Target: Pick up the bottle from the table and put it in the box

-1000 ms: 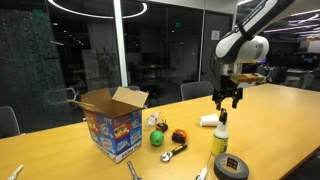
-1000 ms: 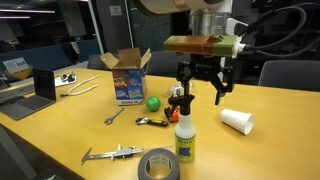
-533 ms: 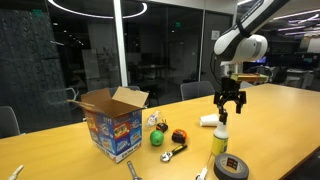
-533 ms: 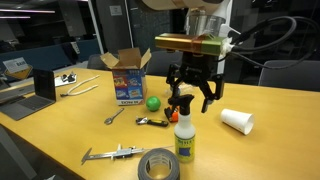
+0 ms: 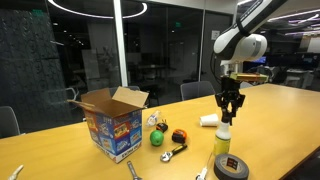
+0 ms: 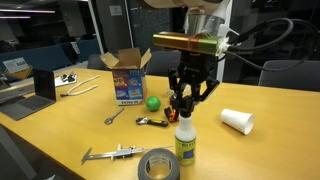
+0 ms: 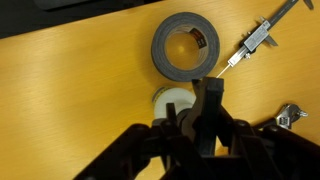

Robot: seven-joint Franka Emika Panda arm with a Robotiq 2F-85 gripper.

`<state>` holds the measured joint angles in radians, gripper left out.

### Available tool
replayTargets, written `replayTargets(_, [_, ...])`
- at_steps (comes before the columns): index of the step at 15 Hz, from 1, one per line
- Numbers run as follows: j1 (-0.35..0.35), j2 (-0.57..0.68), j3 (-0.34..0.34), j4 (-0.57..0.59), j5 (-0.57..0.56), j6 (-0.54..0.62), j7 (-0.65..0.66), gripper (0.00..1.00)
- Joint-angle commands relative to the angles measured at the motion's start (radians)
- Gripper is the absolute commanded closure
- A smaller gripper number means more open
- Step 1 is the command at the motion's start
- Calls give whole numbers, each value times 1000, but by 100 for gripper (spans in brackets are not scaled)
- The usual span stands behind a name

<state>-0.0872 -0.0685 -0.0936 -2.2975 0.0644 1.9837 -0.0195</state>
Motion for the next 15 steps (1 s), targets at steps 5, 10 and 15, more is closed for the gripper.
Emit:
replayTargets(5, [3, 10, 6, 59, -4, -81, 31, 79])
replayTargets(10, [6, -11, 14, 138, -64, -182, 84, 80])
replayTargets(15, [33, -21, 53, 287, -134, -219, 129, 80])
